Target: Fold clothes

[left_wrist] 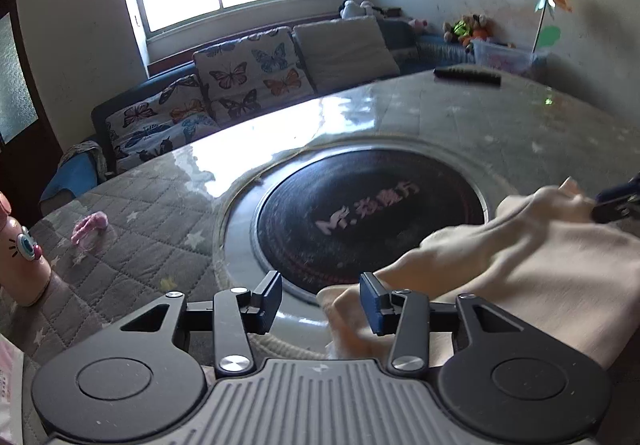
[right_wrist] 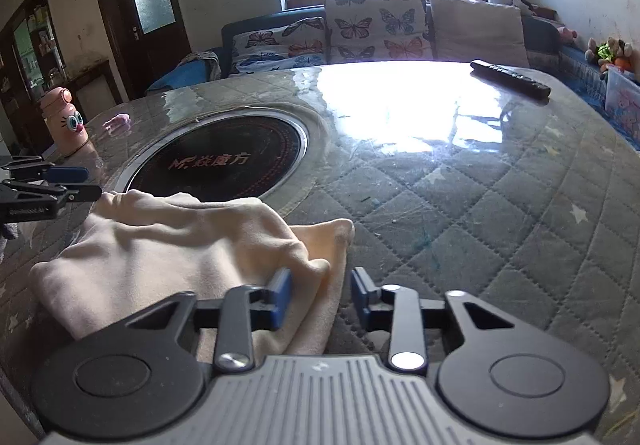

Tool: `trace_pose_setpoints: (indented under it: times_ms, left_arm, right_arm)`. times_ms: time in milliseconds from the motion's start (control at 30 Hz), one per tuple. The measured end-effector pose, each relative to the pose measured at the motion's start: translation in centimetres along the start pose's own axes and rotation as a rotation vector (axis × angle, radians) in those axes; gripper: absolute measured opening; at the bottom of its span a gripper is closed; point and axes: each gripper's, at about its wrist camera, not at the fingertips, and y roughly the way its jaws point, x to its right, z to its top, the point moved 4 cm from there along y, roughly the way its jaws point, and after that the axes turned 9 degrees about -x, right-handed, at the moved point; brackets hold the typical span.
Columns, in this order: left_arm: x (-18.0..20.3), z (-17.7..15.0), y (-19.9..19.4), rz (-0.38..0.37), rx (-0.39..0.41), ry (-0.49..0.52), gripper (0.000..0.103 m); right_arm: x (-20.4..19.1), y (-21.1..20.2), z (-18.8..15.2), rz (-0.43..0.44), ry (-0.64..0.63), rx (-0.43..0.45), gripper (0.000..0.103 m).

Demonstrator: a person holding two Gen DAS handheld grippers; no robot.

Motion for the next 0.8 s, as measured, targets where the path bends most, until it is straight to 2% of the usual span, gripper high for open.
trace_pose_setpoints:
  times_ms: [133,233,333,433,500,600,800]
  left_arm:
    - [2.3,0.9,-0.7,-0.084,0.018,0.034,0.035]
    - [4.1,1.4,-0.2,-0.147,0.009,0.059,0.029]
    - [5.6,1.7,1.1,-0.176,-0.019,0.075,0.025]
    - [6.0,1.9,2.3,-0.188,-0.050,0.060,0.024]
    - [6.0,2.0,2.6,-0.195,-0.054,0.058,0.024]
    - [6.0,2.2,3.1,-0.203,-0.061,0.053,0.024]
    - [5.4,2.2,4.4,-0.180,-0.082,0.033,0.024]
  right_arm:
    - [-0.6,0.3,0.2,-0.027,-0.009,0.019,0.007]
    - [-1.1,0.0,0.4,-0.074,-0.045,0.043,0.007]
    - [-1.0,0.7,0.4,-0.107,-0.058,0.007,0.010]
    - [-0.7,-0.3,1.0,-0.105,-0.038,0.041,0.010]
    - [-1.1,-1.3,1.7,-0.069,-0.034,0.071,0.011]
    - [-2.8,-0.9,3.1,0.001,-0.071,0.056,0.013]
    - [-5.1,3.3,4.6,0.043,-0.121,-0.008,0.014]
